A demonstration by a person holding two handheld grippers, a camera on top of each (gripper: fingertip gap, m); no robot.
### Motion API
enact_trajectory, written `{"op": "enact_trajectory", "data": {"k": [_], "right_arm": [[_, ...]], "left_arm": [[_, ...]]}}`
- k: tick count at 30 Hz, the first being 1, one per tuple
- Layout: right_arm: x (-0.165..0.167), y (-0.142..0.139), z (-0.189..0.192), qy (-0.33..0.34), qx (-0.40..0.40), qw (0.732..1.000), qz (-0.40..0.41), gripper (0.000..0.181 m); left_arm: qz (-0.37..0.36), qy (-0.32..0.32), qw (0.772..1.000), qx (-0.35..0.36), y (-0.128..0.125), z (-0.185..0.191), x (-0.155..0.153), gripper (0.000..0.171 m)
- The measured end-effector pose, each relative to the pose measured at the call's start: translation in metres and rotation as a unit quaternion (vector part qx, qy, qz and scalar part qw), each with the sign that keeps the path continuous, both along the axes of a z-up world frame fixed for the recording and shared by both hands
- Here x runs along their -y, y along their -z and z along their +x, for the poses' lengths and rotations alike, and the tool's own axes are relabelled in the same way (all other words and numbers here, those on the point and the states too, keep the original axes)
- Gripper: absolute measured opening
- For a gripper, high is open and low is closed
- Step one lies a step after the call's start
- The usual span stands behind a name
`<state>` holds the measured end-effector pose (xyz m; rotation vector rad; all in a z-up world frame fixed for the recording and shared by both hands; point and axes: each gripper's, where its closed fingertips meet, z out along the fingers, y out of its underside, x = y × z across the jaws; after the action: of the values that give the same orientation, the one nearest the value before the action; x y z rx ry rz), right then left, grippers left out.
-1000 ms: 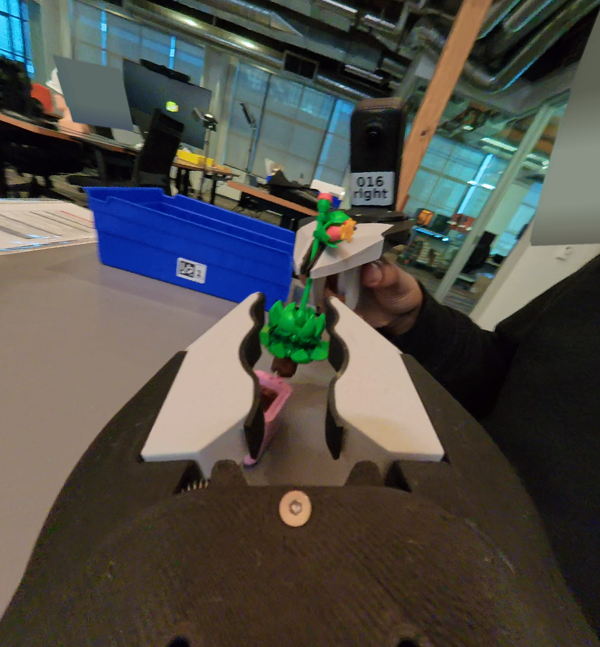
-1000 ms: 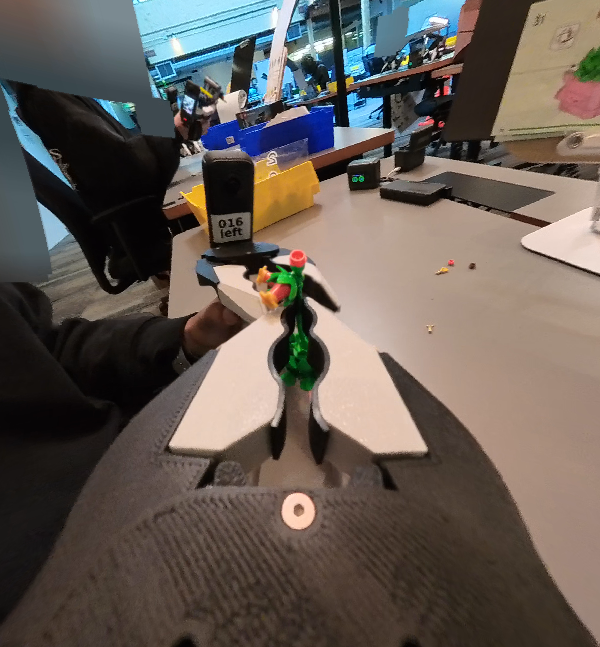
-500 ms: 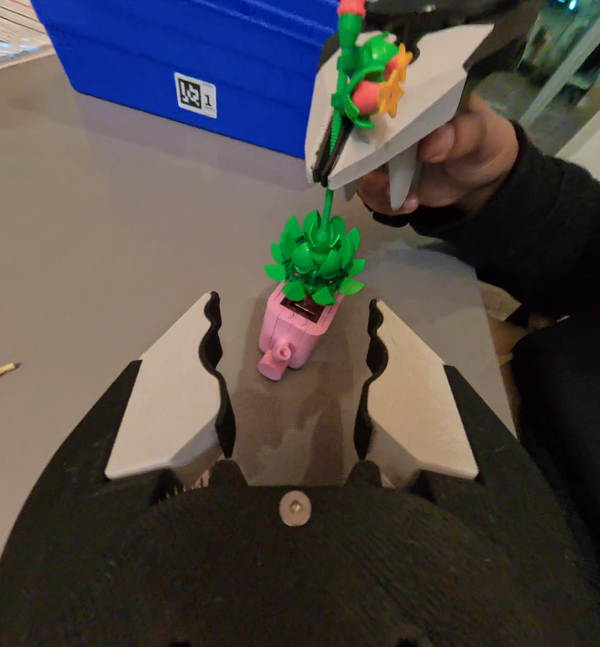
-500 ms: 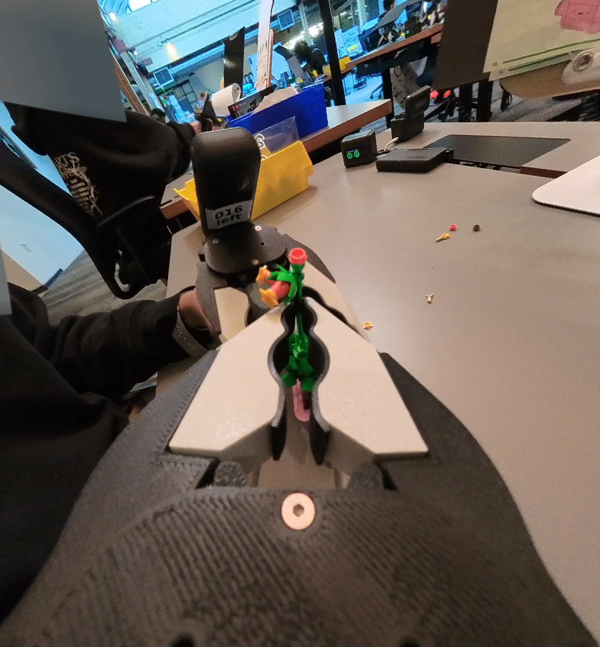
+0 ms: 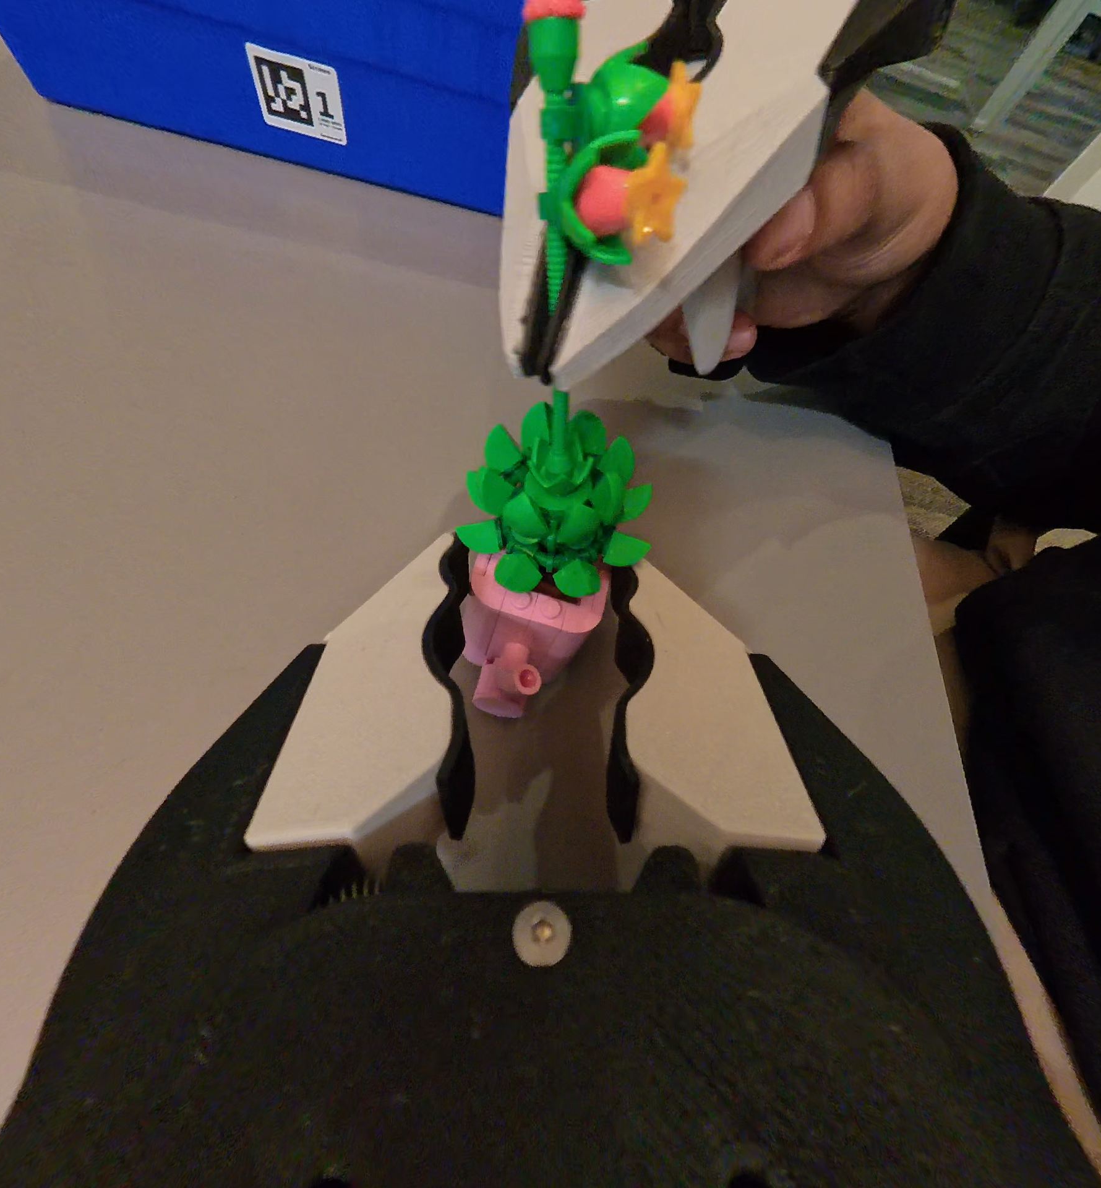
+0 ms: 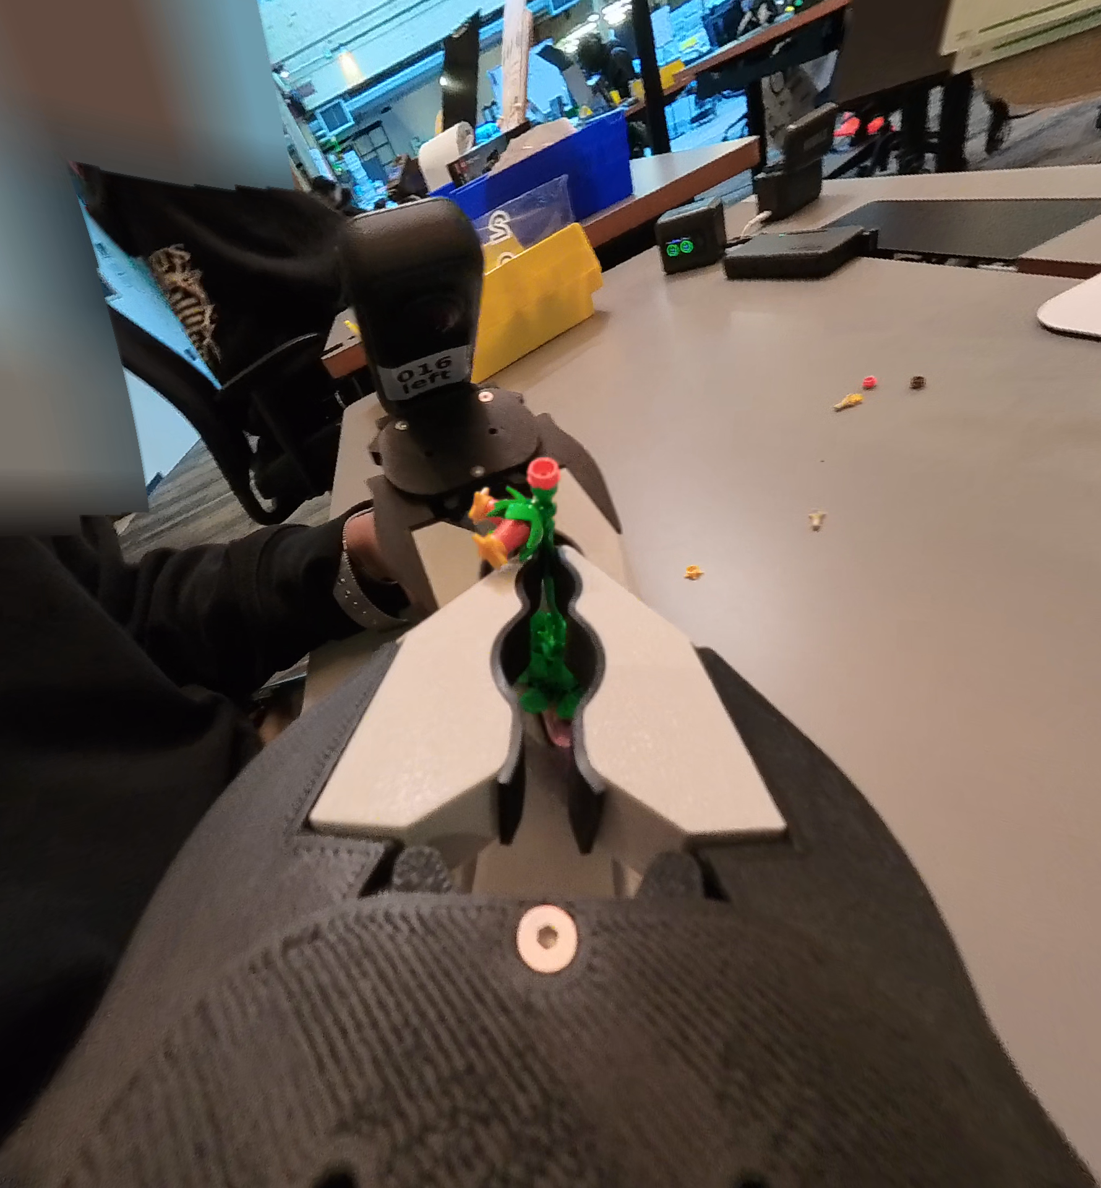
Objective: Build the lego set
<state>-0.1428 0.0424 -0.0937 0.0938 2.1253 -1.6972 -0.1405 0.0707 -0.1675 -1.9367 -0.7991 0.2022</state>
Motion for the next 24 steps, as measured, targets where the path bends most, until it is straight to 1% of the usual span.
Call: {"op": "enact_trajectory", "data": {"k": [4,9,12,14,16,18,21,24], "right_arm": [[0.000,0.001,0.006,-0.008,-0.018,1.000,0.000,0.002],[0.001,0.017,0.005,-0.001,-0.059,0.998,0.038,0.000],[0.001,0.018,0.004,0.005,-0.075,0.997,0.037,0.000],[-0.001,0.017,0.007,-0.004,-0.079,0.996,0.037,0.000],[-0.003,0.020,0.009,-0.010,-0.086,0.995,0.050,0.007],[-0.004,0.020,0.008,-0.007,-0.097,0.994,0.056,0.000],[-0.004,0.021,0.007,0.000,-0.113,0.991,0.064,0.000],[-0.002,0.021,0.007,0.001,-0.111,0.992,0.063,0.000]], "left_arm": [[-0.003,-0.002,1.000,0.003,0.001,0.000,0.000,0.042],[-0.003,-0.003,1.000,0.004,0.001,0.000,0.001,0.042],[-0.003,-0.003,1.000,0.004,0.001,0.000,0.001,0.042],[-0.002,-0.003,1.000,0.005,0.001,0.000,0.001,0.041],[-0.002,-0.002,1.000,0.005,0.001,0.000,0.001,0.041],[-0.003,-0.002,1.000,0.005,0.001,0.000,0.001,0.042],[-0.004,-0.003,1.000,0.004,0.001,0.000,0.001,0.042],[-0.004,-0.003,1.000,0.004,0.002,0.000,0.001,0.041]]}}
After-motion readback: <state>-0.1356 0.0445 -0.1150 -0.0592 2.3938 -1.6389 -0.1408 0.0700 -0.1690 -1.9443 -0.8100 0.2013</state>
